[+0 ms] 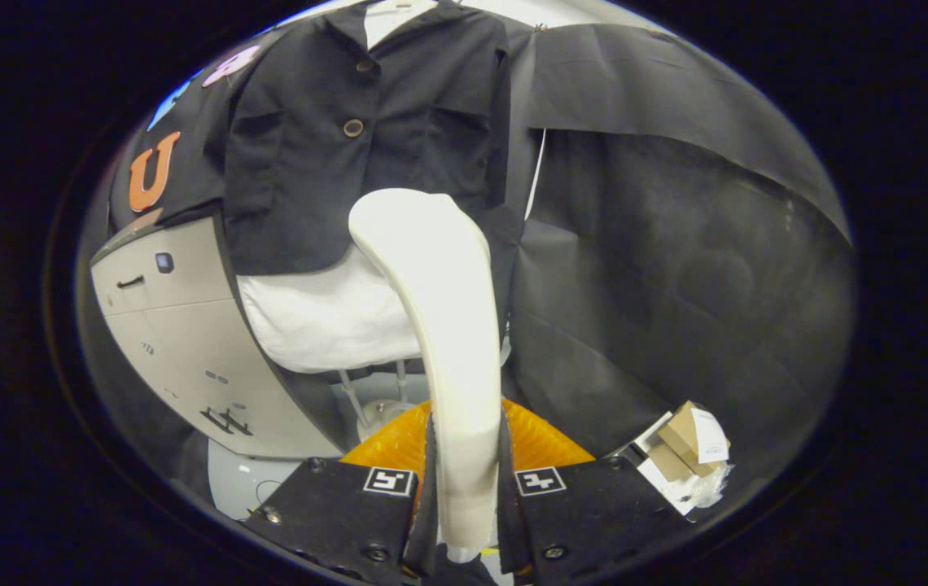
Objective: Iron the clothes twice with a garment steamer, once on the left side and once on the right side.
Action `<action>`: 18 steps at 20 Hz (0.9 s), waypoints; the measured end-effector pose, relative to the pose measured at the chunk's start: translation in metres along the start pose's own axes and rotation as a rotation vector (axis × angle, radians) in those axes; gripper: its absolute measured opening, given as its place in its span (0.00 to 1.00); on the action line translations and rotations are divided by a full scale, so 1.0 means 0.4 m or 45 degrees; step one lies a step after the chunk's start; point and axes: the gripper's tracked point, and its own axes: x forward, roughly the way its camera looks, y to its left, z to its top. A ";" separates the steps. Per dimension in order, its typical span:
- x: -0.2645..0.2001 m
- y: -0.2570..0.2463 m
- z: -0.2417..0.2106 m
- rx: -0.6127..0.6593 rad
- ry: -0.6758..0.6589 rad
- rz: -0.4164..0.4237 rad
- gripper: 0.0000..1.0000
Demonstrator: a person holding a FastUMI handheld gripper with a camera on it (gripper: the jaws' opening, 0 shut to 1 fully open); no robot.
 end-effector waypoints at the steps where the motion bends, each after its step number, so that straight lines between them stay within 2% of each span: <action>1: -0.027 -0.011 0.013 0.001 -0.013 0.010 0.32; 5: -0.142 -0.048 0.082 -0.015 -0.125 0.082 0.32; 12: -0.398 -0.119 0.171 -0.087 -0.325 0.348 0.32; 15: -0.492 -0.173 0.168 -0.103 -0.382 0.434 0.32; 18: -0.547 -0.224 0.149 -0.102 -0.397 0.473 0.32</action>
